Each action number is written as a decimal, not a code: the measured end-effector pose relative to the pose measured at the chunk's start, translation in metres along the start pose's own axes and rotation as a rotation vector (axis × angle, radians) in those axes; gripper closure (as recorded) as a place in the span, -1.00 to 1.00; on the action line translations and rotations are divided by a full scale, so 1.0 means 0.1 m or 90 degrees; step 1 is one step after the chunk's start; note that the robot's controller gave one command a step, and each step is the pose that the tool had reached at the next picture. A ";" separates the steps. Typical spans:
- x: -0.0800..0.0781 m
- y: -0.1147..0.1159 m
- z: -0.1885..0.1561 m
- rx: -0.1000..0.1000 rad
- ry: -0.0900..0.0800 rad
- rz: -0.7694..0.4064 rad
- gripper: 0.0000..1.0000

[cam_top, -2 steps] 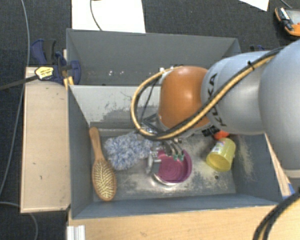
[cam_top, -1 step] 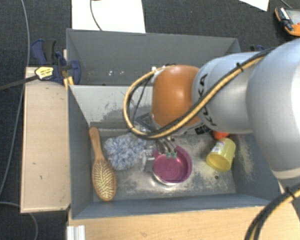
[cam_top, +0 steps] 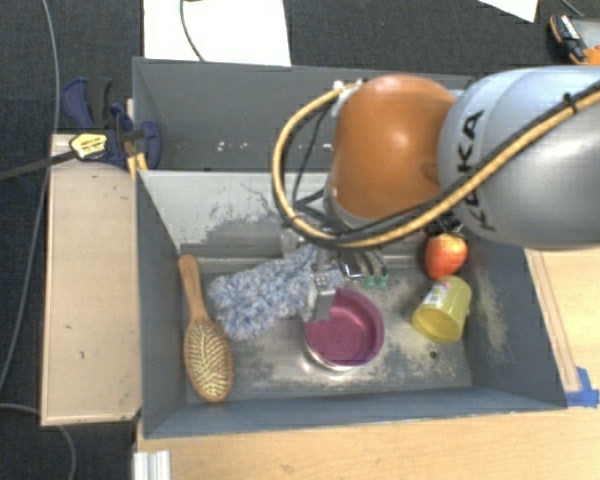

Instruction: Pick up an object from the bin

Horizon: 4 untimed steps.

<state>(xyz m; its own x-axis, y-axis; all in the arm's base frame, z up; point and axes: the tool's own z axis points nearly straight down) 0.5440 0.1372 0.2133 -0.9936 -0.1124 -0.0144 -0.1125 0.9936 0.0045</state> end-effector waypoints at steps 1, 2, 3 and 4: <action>-0.08 0.03 0.76 -0.001 -0.001 0.058 -1.00; -0.07 -0.27 1.07 -0.001 -0.010 -0.075 -1.00; -0.11 0.12 1.31 -0.003 -0.002 0.092 -1.00; 0.00 -0.23 1.40 -0.002 -0.015 -0.030 1.00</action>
Offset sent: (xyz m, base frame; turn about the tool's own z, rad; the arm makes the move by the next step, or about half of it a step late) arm 0.0109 -0.0268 -0.1080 -0.1172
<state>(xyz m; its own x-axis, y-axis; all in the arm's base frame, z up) 0.5480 0.1153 0.0728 -0.9865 -0.1589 -0.0389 -0.1593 0.9872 0.0060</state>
